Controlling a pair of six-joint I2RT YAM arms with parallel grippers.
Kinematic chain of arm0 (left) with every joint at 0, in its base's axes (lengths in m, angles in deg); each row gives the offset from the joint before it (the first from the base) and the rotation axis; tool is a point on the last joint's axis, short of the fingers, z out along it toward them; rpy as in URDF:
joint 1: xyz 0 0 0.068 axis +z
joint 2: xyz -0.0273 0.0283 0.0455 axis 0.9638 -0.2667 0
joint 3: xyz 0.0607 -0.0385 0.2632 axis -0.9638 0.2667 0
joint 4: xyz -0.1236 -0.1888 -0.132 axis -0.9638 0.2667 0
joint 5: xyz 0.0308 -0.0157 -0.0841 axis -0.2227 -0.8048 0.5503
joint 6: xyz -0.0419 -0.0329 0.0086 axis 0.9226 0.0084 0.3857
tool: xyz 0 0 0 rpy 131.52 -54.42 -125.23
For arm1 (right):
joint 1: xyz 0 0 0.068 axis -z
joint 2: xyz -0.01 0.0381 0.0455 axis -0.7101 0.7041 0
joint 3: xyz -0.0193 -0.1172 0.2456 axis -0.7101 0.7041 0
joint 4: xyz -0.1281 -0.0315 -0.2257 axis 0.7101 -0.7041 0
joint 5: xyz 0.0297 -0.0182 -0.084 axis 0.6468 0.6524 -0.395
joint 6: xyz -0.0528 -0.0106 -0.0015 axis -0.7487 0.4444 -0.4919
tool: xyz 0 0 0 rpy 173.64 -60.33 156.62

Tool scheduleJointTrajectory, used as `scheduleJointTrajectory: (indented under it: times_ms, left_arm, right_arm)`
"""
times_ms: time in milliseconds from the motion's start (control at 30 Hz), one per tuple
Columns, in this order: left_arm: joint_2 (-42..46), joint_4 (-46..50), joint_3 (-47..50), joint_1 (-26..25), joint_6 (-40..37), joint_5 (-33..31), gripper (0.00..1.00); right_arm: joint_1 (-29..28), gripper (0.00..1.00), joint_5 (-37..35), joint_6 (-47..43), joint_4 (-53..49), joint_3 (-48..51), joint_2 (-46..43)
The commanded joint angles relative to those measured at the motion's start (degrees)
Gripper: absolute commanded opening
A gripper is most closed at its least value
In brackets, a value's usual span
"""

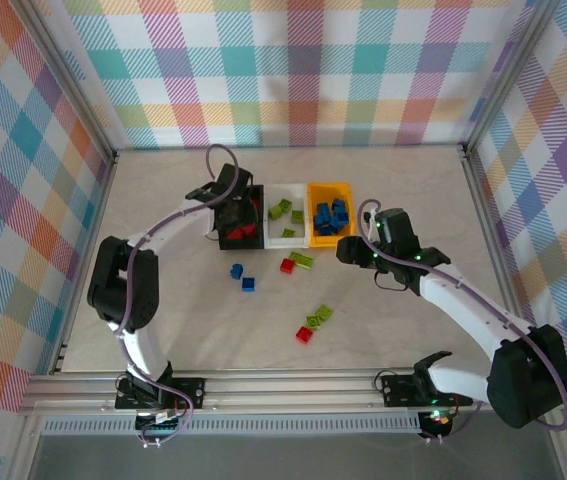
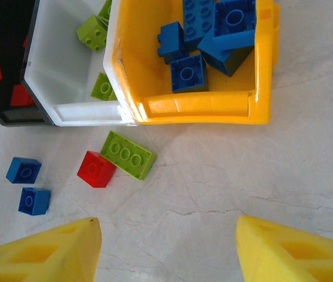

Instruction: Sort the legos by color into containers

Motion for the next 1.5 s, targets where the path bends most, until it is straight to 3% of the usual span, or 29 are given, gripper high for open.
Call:
scheduleJointTrajectory:
  times_ms: [0,67,233,500,700,867,1033,1200,1467]
  left_arm:
    - [-1.55,1.73,-3.40,1.31,1.23,0.12,0.60]
    - [-0.43,-0.13,-2.76,1.10,2.44,2.75,0.77]
    - [5.81,-2.74,0.62,0.28,3.87,5.78,1.00]
    - [24.68,-8.23,16.27,-3.89,6.99,10.59,1.00]
    - [36.98,-10.43,31.65,-6.67,11.36,11.48,1.00]
    - [45.05,-10.11,39.30,-6.68,13.31,10.94,1.00]
    - [47.85,-8.81,41.25,-6.60,13.45,10.23,1.00]
    - [48.02,-8.52,41.32,-6.60,13.31,10.00,1.00]
    - [49.37,-7.49,41.86,-6.51,13.32,9.54,1.00]
  right_arm:
    - [-0.04,0.62,1.91,0.48,-1.20,1.55,-1.35]
    - [-0.34,0.62,2.63,0.55,-0.92,2.58,-1.23]
    - [-1.82,0.63,4.40,0.37,-0.54,3.33,0.36]
    - [-9.59,0.61,2.53,-0.34,-4.45,3.45,4.45]
    - [-16.98,0.55,2.27,0.83,-7.70,5.46,6.14]
    - [-23.01,0.45,0.22,3.05,-11.10,7.62,5.27]
    - [-26.06,0.43,-3.50,4.26,-12.97,8.94,7.11]
    - [-26.29,0.54,-6.12,4.32,-10.59,8.08,10.38]
    - [-25.60,0.55,-12.45,2.77,-5.72,4.16,16.67]
